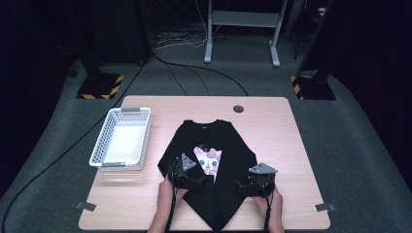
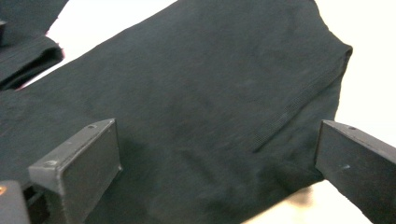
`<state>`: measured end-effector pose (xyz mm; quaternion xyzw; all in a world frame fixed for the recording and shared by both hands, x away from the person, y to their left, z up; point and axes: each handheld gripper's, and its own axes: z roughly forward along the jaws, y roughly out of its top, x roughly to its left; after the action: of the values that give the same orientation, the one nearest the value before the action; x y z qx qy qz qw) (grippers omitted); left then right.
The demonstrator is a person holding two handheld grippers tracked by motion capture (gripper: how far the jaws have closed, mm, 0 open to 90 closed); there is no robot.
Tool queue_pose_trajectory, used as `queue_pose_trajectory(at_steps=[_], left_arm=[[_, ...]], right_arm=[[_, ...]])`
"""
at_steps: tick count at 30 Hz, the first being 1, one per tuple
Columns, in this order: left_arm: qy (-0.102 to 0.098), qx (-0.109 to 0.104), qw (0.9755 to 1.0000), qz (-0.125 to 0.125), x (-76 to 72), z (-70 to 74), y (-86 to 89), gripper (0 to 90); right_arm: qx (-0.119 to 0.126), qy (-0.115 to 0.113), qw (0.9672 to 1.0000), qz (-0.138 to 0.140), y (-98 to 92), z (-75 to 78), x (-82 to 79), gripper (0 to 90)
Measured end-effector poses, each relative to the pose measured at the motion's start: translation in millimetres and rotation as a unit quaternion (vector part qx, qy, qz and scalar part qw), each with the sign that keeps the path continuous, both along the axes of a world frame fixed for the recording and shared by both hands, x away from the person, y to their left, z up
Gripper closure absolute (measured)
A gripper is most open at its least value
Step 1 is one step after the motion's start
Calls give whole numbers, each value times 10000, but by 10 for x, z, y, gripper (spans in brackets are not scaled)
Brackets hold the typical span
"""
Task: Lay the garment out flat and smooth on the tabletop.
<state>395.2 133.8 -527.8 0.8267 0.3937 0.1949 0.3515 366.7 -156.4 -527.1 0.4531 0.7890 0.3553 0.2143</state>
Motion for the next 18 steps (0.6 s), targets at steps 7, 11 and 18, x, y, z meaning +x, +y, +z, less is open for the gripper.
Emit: queue_pose_trajectory(at_steps=[7,11,18], left_arm=[[-2,-19,10000,68,1,1,5,0],[5,-31,10000,90,-2,2,8,5],[13,-39,10000,86,0,2,14,11]], right_arm=[[45,53,10000,27,70,0,-99,0],[146,127,9998,19,104,14,-92,0],[-1,-34,9996,289,487,136,-172,5]])
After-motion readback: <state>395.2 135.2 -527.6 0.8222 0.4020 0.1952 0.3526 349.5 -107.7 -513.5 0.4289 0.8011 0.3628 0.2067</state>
